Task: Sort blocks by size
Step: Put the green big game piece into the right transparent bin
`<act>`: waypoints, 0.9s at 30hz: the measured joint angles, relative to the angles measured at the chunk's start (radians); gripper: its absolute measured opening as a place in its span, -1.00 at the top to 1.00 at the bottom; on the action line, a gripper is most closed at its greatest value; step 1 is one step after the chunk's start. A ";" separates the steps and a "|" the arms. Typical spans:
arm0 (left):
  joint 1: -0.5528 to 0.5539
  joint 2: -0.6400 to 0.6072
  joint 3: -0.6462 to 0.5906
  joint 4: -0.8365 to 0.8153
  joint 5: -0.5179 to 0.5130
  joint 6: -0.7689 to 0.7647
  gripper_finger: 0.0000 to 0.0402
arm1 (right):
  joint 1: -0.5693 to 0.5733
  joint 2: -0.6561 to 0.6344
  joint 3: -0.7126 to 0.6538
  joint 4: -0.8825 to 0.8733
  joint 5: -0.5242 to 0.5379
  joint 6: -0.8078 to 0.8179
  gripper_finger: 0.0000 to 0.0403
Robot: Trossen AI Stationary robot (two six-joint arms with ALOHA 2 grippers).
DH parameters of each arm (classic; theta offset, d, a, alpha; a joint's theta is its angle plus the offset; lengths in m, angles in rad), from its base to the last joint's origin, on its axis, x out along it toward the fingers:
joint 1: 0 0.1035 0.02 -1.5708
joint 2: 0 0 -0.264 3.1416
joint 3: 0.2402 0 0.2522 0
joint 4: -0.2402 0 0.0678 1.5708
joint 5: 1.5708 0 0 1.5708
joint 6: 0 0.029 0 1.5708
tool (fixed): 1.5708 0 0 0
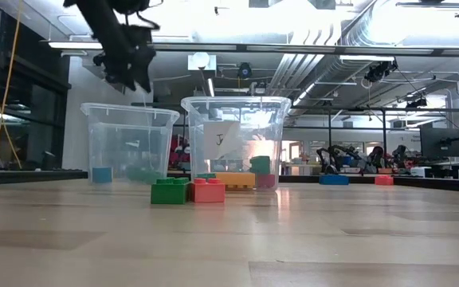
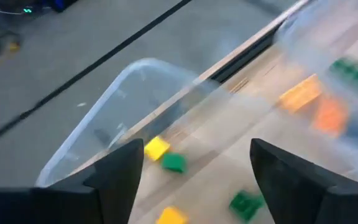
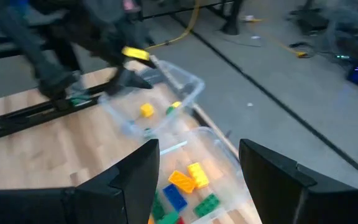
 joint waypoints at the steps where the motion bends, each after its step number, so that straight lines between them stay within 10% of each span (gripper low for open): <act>1: 0.000 -0.002 0.024 -0.003 0.034 -0.015 -0.41 | 0.000 0.000 0.000 -0.001 0.025 0.006 -0.08; 11: -0.147 -0.078 0.092 0.213 0.504 -0.172 -0.44 | -0.056 0.010 -0.032 -0.027 -0.013 0.065 -0.08; 27: -0.859 0.208 -0.119 0.267 0.156 -0.469 -0.35 | -0.086 0.015 -0.224 -0.007 -0.059 -0.015 -0.08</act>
